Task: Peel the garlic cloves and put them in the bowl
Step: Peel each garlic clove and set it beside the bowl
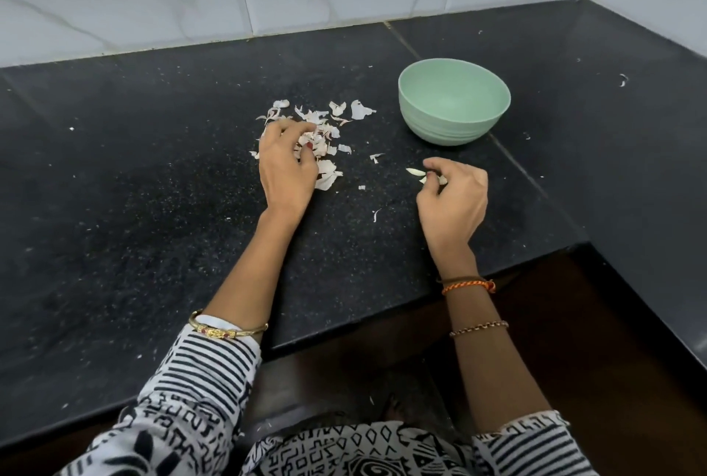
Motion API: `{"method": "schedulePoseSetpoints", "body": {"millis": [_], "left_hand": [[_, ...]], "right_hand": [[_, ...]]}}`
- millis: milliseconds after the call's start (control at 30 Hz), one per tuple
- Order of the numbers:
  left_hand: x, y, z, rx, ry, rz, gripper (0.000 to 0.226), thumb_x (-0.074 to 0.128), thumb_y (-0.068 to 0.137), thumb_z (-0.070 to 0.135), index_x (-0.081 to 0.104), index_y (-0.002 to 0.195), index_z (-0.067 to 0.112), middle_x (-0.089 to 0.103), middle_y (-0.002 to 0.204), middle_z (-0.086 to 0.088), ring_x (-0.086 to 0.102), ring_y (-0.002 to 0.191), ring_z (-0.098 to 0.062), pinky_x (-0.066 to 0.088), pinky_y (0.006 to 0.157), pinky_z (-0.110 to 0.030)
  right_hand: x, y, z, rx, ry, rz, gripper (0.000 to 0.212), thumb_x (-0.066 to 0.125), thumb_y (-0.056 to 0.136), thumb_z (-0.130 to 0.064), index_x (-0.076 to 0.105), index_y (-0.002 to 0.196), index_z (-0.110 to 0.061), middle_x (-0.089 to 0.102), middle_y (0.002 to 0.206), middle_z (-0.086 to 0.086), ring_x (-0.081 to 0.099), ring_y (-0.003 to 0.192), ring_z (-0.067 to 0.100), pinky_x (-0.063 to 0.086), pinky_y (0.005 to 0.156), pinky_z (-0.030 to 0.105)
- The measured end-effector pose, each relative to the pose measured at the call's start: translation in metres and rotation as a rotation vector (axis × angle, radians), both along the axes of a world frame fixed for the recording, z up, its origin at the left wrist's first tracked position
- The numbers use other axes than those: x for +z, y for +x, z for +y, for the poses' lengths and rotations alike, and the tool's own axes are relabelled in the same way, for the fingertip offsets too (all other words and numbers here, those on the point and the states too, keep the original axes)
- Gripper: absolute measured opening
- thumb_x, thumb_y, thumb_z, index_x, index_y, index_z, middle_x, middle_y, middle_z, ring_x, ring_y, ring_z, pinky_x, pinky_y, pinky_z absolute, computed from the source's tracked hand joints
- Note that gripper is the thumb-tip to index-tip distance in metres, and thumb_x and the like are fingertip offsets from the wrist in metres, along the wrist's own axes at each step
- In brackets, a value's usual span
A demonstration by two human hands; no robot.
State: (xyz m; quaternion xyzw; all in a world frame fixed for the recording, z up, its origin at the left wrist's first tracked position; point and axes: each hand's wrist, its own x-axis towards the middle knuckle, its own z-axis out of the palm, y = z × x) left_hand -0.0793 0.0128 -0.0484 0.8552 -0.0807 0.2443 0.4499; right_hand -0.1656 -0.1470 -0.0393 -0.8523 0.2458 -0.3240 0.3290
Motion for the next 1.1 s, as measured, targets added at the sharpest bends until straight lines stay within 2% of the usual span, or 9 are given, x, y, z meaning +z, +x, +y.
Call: {"method": "schedulePoseSetpoints", "body": {"millis": [100,233,467,533,667,833,900,967,1100], "left_hand": [[0.000,0.003,0.002,0.024,-0.062,0.053,0.026,0.052,0.086,0.000,0.067,0.108,0.007,0.062,0.108,-0.011,0.056,0.096,-0.026,0.037,0.083,-0.017],[0.001,0.012,0.006,0.055,-0.104,0.046,0.026,0.051,0.087,0.002,0.067,0.108,0.007,0.064,0.107,-0.009,0.058,0.096,-0.029,0.047,0.087,-0.039],[0.003,0.044,0.015,0.095,-0.118,-0.091,0.037,0.042,0.077,-0.008,0.067,0.102,0.002,0.064,0.099,-0.015,0.060,0.089,-0.031,0.050,0.082,-0.043],[0.002,0.046,0.017,0.086,-0.104,-0.082,0.038,0.040,0.076,-0.008,0.067,0.102,0.001,0.064,0.099,-0.015,0.061,0.090,-0.028,0.050,0.084,-0.040],[0.000,0.080,0.033,0.115,-0.120,0.023,0.038,0.042,0.078,-0.012,0.068,0.102,0.002,0.064,0.097,-0.013,0.056,0.084,-0.013,0.042,0.078,-0.009],[0.005,0.085,0.037,0.121,-0.158,0.096,0.033,0.047,0.083,-0.011,0.069,0.102,0.005,0.059,0.094,0.000,0.055,0.081,-0.009,0.047,0.078,-0.017],[0.005,0.087,0.036,0.115,-0.153,0.090,0.033,0.047,0.082,-0.010,0.069,0.102,0.006,0.059,0.093,0.001,0.055,0.081,-0.009,0.048,0.079,-0.021],[0.005,0.087,0.034,0.113,-0.164,0.097,0.031,0.049,0.083,-0.009,0.069,0.102,0.006,0.062,0.094,-0.001,0.056,0.080,-0.010,0.049,0.079,-0.025],[0.005,0.087,0.036,0.122,-0.233,0.079,0.024,0.052,0.088,-0.001,0.069,0.103,0.007,0.063,0.099,0.000,0.059,0.086,-0.009,0.051,0.081,-0.025]], "right_hand": [[0.002,0.010,0.009,0.120,-0.042,-0.026,0.020,0.057,0.088,-0.012,0.070,0.103,-0.016,0.069,0.092,0.001,0.052,0.102,0.018,0.029,0.074,0.011],[0.007,0.032,0.024,0.351,-0.048,0.038,0.029,0.048,0.091,-0.006,0.067,0.109,-0.017,0.070,0.089,0.000,0.051,0.101,0.014,0.030,0.074,0.013],[0.022,0.081,0.037,0.535,-0.109,0.110,0.026,0.051,0.092,-0.015,0.066,0.113,-0.021,0.068,0.102,-0.003,0.046,0.109,0.014,0.030,0.077,0.015],[0.022,0.082,0.039,0.618,-0.124,0.099,0.026,0.055,0.089,-0.012,0.069,0.108,-0.022,0.069,0.099,-0.006,0.047,0.106,0.014,0.031,0.077,0.015],[0.019,0.115,0.053,0.843,-0.179,0.158,0.014,0.066,0.082,-0.015,0.074,0.091,-0.022,0.068,0.086,-0.009,0.049,0.096,0.015,0.029,0.078,0.014],[0.017,0.128,0.059,0.902,-0.427,0.372,0.021,0.062,0.087,-0.028,0.070,0.107,-0.026,0.062,0.101,-0.006,0.039,0.107,0.017,0.023,0.089,0.027],[0.018,0.134,0.058,0.914,-0.474,0.415,0.019,0.062,0.088,-0.031,0.070,0.105,-0.027,0.061,0.100,-0.007,0.038,0.106,0.016,0.023,0.090,0.028],[0.017,0.141,0.059,0.925,-0.467,0.370,0.012,0.064,0.085,-0.031,0.071,0.093,-0.025,0.059,0.091,-0.009,0.037,0.098,0.013,0.024,0.085,0.027],[0.006,0.159,0.064,0.866,-0.138,0.088,0.003,0.068,0.081,-0.018,0.068,0.083,-0.020,0.064,0.079,-0.009,0.054,0.086,0.019,0.031,0.079,0.021]]}}
